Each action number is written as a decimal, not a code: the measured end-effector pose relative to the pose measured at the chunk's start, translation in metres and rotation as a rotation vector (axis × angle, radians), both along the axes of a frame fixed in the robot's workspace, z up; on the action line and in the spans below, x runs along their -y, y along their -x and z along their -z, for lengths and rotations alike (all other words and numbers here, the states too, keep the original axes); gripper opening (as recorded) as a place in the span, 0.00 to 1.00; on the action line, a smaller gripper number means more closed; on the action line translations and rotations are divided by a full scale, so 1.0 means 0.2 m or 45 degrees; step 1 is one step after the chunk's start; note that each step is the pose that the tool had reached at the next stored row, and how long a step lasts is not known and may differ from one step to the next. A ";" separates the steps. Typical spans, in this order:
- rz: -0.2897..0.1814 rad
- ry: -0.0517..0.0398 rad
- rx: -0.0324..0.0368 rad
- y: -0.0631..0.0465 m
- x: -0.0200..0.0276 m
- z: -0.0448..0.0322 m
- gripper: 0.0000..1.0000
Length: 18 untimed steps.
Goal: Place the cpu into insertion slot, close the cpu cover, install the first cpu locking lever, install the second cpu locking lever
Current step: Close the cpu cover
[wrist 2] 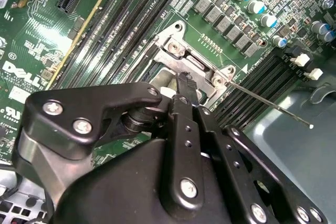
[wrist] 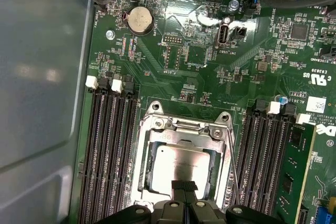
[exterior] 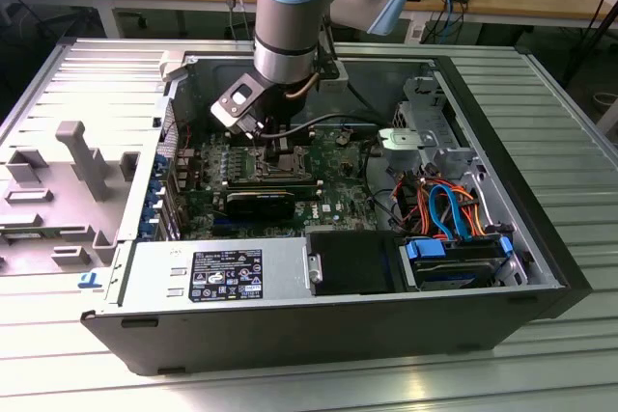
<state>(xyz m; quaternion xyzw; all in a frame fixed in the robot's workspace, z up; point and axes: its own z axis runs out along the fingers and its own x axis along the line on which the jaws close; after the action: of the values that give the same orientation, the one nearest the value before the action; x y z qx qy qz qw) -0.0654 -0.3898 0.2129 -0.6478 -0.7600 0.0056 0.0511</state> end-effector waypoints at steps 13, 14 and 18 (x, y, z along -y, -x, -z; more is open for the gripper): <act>0.000 -0.005 -0.0019 -0.01 0.000 -0.032 0.11; 0.000 -0.005 -0.0019 -0.01 0.000 -0.038 0.11; 0.000 -0.006 -0.0019 -0.01 0.000 -0.056 0.11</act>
<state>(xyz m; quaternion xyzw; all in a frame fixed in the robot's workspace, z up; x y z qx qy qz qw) -0.0627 -0.3898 0.2241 -0.6477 -0.7600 0.0044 0.0531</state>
